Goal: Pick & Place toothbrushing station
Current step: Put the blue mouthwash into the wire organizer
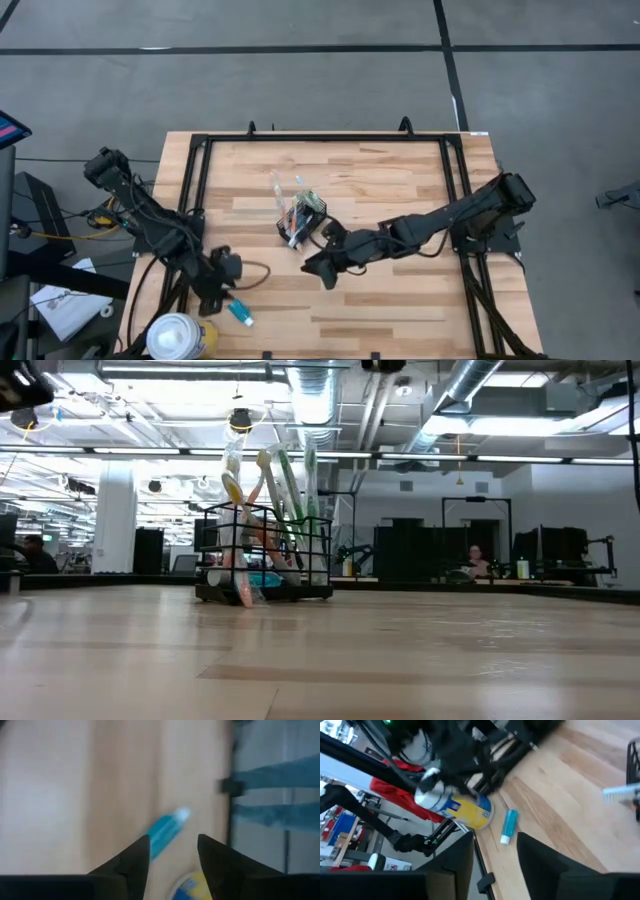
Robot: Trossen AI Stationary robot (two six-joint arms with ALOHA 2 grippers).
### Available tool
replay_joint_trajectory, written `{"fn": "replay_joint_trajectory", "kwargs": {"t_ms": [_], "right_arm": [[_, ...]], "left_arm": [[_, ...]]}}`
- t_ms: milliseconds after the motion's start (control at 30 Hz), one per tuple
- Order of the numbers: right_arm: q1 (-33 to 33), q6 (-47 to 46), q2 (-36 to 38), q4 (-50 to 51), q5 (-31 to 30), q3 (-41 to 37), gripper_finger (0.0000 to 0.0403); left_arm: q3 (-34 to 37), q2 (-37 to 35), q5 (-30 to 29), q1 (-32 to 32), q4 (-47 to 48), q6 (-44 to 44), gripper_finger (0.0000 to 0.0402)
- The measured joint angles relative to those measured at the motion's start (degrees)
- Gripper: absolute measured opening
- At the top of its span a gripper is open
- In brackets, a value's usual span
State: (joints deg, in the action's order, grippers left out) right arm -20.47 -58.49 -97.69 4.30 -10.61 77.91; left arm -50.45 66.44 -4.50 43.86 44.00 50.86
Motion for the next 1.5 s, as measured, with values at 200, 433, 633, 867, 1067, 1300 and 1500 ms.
{"fn": "replay_joint_trajectory", "kwargs": {"t_ms": [200, 433, 633, 867, 1067, 1300, 1500], "right_arm": [[0.0, 3.4, 3.4, 0.3, -0.3, 0.0, 0.0170], [-0.6, 4.7, 4.5, 0.6, -1.5, 0.0, 0.0172], [-1.7, 4.5, 4.4, 0.8, -1.5, 0.0, 0.0159], [-1.5, 4.5, 4.4, 0.9, -3.2, 0.0, 0.0153], [-0.7, 4.5, 4.4, 0.9, -3.2, 0.0, 0.0154], [0.4, 5.0, 4.4, 0.2, -3.5, 0.0, 0.0153], [1.1, 5.1, 4.4, -0.3, -3.5, 0.0, 0.0151]], "left_arm": [[1.8, 4.8, -0.5, 0.5, -18.7, -10.8, 0.0206], [1.8, 17.7, 8.1, 1.9, -22.1, -19.6, 0.0229], [1.8, 22.6, 9.2, 2.7, -22.5, -23.5, 0.0212], [1.8, 23.3, 7.4, 2.3, -22.9, -26.9, 0.0203], [1.8, 23.7, 7.4, 2.6, -23.1, -28.5, 0.0205], [2.6, 24.6, 7.0, 2.2, -23.5, -28.6, 0.0198], [2.8, 29.3, 8.9, 2.2, -25.7, -28.6, 0.0194]]}}
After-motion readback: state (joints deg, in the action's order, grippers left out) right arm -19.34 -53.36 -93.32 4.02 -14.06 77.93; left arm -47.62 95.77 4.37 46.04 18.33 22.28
